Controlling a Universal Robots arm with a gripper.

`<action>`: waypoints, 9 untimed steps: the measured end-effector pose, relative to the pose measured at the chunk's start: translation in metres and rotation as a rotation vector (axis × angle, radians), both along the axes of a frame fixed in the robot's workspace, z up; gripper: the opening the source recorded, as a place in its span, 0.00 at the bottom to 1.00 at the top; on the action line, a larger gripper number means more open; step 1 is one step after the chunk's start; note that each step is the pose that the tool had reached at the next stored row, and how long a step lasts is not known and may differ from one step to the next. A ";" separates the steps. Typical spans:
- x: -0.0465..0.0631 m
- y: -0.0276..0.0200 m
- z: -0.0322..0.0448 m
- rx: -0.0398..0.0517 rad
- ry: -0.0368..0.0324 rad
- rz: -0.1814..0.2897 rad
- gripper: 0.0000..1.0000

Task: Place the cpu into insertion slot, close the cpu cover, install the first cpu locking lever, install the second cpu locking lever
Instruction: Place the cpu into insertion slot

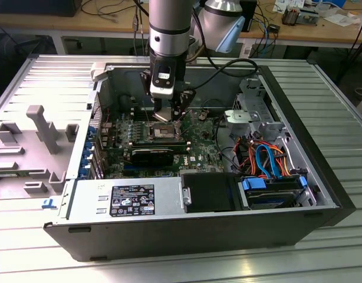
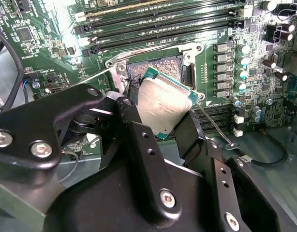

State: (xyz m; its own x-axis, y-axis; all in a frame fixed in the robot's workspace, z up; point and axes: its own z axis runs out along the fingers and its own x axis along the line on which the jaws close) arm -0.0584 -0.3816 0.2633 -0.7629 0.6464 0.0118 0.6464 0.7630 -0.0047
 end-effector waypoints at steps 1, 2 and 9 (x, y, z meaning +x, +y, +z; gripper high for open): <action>0.000 0.0000 0.0000 -0.0002 0.0001 -0.009 0.54; 0.000 0.0000 -0.0001 -0.0003 0.0000 -0.020 0.54; 0.000 -0.0001 -0.0008 -0.0040 -0.0001 -0.076 0.54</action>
State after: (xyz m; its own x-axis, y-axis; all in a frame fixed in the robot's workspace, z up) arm -0.0579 -0.3817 0.2625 -0.7115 0.7026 0.0090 0.7026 0.7116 -0.0076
